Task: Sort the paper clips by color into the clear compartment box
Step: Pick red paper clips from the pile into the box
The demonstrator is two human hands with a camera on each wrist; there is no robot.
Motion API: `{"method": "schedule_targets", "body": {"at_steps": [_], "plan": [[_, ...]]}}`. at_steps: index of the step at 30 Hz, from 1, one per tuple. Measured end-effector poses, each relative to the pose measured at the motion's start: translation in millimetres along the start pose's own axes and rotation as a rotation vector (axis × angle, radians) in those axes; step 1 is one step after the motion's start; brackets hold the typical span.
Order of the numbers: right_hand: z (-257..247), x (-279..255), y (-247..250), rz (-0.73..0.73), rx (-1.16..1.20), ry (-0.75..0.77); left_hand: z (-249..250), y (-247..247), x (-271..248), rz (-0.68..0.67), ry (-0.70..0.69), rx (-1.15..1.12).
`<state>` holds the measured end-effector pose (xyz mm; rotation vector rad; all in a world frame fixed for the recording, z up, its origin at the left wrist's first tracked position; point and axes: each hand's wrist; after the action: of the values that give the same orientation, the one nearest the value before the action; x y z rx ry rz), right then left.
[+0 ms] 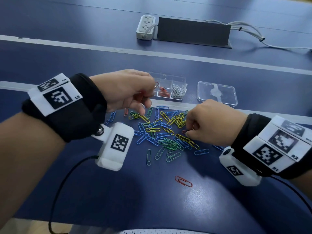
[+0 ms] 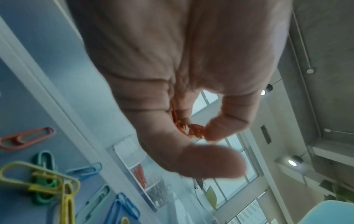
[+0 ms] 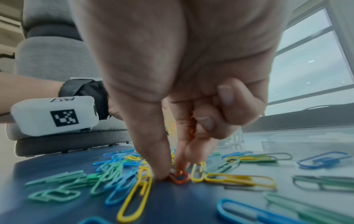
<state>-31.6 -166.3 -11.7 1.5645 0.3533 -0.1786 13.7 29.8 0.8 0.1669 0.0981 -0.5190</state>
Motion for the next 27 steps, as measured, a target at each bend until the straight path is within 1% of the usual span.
{"method": "schedule_targets", "body": {"at_steps": [3,6,8,10,15,18,20,23,27], "plan": [[-3.9,-0.8,-1.9,-0.012,-0.021,0.012,-8.5,3.9,8.0,0.069,0.047,0.031],[-6.7,0.9,-4.2,-0.035,-0.028,0.002,-7.9,5.0,16.6,0.100,0.041,0.080],[-6.4,1.9,-4.0,-0.036,-0.022,0.004,-3.2,4.3,24.5,0.117,0.031,0.153],[-5.1,1.2,-1.8,-0.031,-0.005,0.011,3.2,0.7,33.7,0.109,0.016,0.308],[-3.4,-8.2,9.2,-0.025,0.060,0.081,16.7,-14.2,56.5,0.018,-0.030,0.827],[-2.7,-15.5,11.7,-0.034,0.087,0.118,17.7,-23.1,68.6,-0.010,-0.059,1.051],[-3.7,-21.4,12.3,-0.038,0.064,0.156,16.7,-26.8,75.4,-0.032,-0.066,1.120],[-5.5,-30.4,10.3,-0.070,0.059,0.214,18.6,-29.9,78.9,-0.050,-0.076,1.162],[-5.2,-36.4,6.5,-0.105,0.080,0.210,23.5,-29.8,74.4,-0.026,-0.089,1.121]]}}
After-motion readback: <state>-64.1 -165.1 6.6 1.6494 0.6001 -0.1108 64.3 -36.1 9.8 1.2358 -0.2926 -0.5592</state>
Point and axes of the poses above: each hand's wrist, its own x-axis towards the middle knuckle, its own y-axis out of the back of the hand, z = x × y, and after that the axes turned 15 degrees about -y, right-handed
